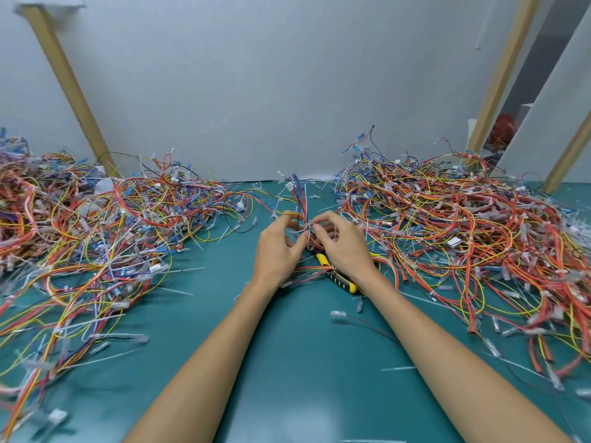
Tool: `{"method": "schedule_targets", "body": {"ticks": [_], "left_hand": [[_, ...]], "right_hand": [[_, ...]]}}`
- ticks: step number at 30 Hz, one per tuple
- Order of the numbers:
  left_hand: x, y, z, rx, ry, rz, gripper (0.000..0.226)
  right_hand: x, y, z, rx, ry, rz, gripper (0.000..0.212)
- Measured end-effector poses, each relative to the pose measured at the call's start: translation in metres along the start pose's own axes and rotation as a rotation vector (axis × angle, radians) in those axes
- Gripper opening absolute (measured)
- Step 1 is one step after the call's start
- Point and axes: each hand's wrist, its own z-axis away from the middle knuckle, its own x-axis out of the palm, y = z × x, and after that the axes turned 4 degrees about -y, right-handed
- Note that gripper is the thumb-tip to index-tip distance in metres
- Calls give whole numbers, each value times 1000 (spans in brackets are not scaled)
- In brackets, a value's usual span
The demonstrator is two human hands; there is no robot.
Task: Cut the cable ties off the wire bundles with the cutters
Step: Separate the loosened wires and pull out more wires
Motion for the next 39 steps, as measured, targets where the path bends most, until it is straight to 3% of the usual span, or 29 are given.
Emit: {"method": "schedule_targets", "body": {"ticks": [11, 21, 34, 39], "left_hand": [[-1, 5, 2, -12, -3, 18, 19], [0, 12, 6, 80, 27, 27, 18], [1, 14, 5, 102, -12, 62, 19], [-4, 10, 1, 110, 58, 61, 21]], "right_hand": [[0, -2, 1, -18, -1, -1, 7], [0, -4, 3, 13, 18, -200, 6], [-2, -13, 7, -13, 27, -78, 3], [-10, -26, 8, -95, 256, 3, 17]]}}
